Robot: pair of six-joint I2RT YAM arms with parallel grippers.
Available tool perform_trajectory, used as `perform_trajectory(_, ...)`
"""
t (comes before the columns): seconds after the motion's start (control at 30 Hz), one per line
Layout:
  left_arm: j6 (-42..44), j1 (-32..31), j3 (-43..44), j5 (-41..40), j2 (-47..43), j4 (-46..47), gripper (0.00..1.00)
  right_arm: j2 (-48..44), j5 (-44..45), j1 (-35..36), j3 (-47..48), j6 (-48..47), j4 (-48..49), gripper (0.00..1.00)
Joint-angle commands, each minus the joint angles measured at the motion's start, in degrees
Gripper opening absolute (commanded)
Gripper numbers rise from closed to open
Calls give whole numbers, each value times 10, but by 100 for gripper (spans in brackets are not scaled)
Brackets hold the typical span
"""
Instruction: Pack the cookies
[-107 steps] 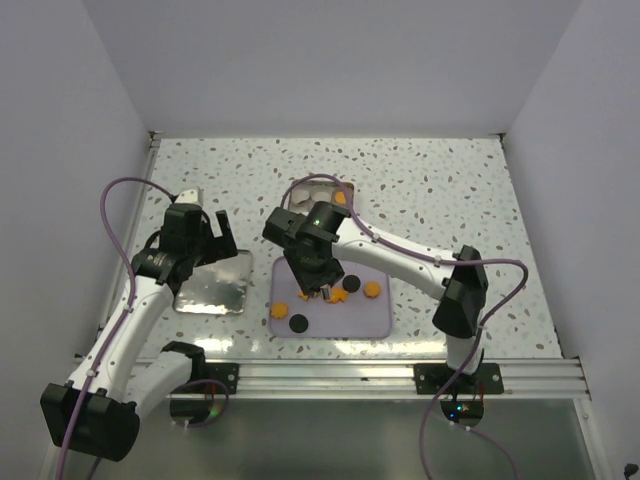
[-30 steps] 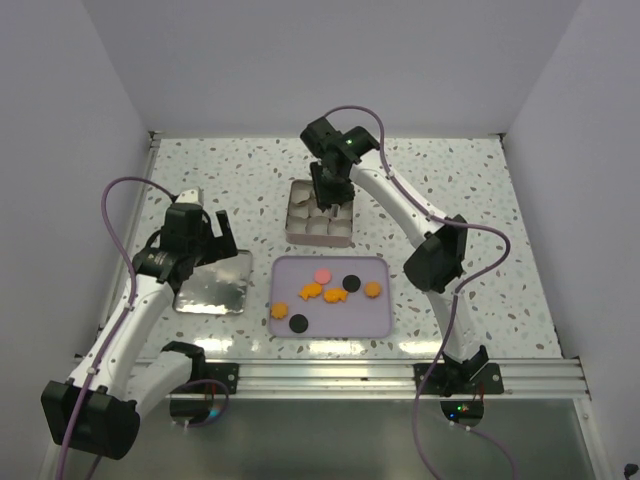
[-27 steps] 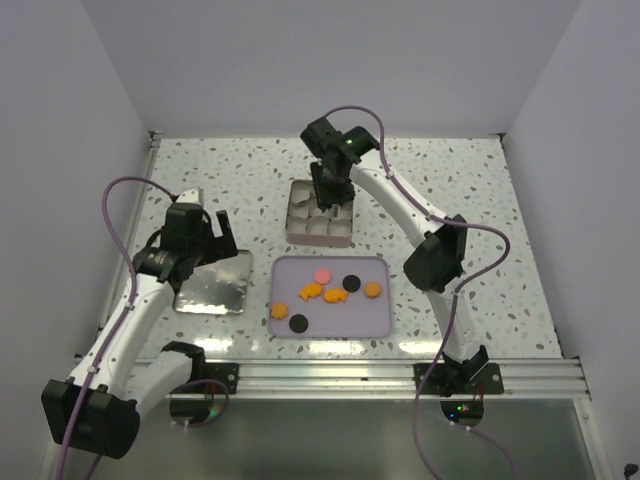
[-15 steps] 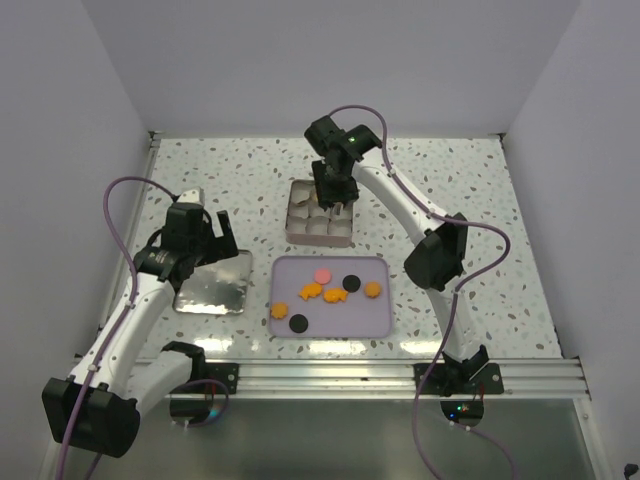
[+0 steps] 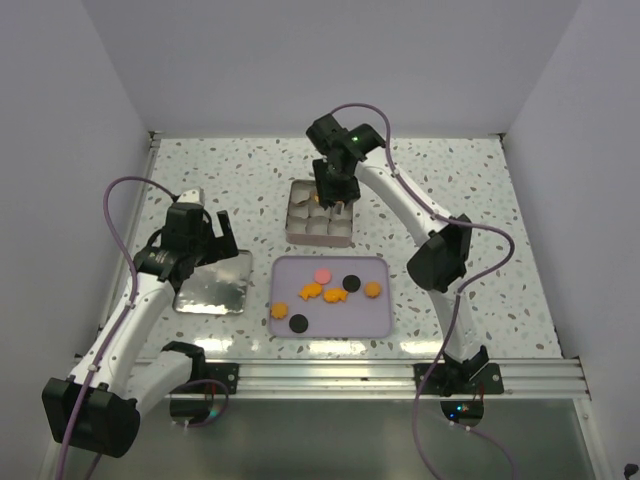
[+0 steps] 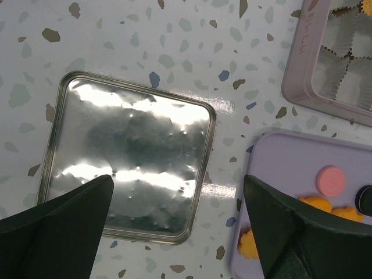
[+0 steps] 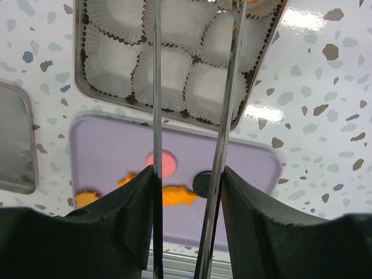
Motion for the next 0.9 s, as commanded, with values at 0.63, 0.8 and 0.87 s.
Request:
perform_trajectory(0.63,14,1,-5,14,-15,28,100,-306,-34,135,-343,110,-23,49)
perform_trajectory(0.8,16,0,-6,18,-18,28,100,-319,-44,164,-411,146,7,49)
perform_trajectory(0.87,16,0,-6,18,-19,29,99,-318,-45,168,-423,154,16,49)
